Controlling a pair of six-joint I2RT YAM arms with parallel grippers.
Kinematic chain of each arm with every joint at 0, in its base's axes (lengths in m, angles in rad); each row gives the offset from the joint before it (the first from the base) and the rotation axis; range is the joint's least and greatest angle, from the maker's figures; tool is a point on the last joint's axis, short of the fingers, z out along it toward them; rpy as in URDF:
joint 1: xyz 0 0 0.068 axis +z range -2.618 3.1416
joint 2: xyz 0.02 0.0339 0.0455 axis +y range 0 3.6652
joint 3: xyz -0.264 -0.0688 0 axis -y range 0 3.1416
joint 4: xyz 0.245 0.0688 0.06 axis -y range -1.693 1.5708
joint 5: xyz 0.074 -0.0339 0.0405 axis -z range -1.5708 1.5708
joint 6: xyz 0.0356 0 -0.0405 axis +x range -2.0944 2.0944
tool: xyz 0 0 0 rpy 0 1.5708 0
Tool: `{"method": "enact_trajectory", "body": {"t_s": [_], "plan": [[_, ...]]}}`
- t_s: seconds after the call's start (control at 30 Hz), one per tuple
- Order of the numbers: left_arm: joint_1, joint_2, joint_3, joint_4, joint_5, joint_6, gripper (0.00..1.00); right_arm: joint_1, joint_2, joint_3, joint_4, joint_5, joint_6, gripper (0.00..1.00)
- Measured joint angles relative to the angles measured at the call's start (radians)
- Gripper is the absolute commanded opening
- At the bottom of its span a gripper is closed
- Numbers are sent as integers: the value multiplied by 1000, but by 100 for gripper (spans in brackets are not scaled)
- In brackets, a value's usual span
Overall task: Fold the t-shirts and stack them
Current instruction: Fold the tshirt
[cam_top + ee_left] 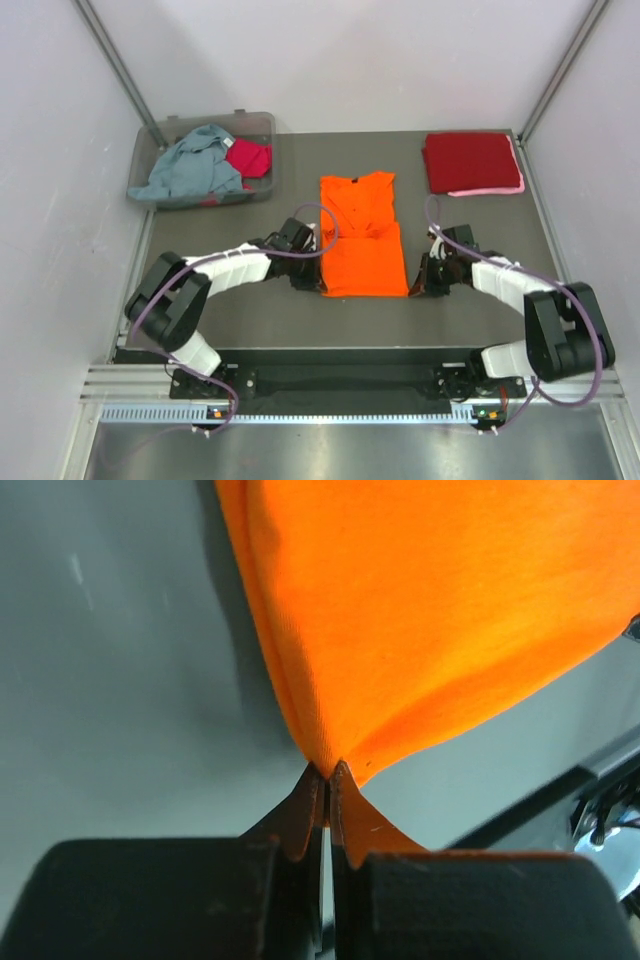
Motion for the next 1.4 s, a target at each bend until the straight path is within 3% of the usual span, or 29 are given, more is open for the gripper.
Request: {"method": "enact_trajectory", "body": {"t_s": [0.13,0.2,0.23,0.33,0.47,0.7,1.03,1.4], "plan": [[-47,-105,-59,-39,-48,-29,3,56,-124,-83,-9,10,49,4],[-60,-160,-92,-63,-73,-48,13,79,-179,-109,-20,21,74,9],[-62,-179,-105,-73,-86,-55,16,86,-201,-118,-24,26,82,18],[-62,-234,-148,-105,-112,-75,25,95,-256,-130,-45,48,105,28],[-62,-289,-163,-177,-138,-87,37,95,-289,-127,-85,89,111,33],[-4,-274,-26,-253,-174,-53,34,95,-266,-2,-123,119,105,27],[86,16,183,-174,-111,30,21,95,8,244,-42,130,47,19],[88,197,325,-140,-95,63,19,121,165,332,5,132,40,18]]}}
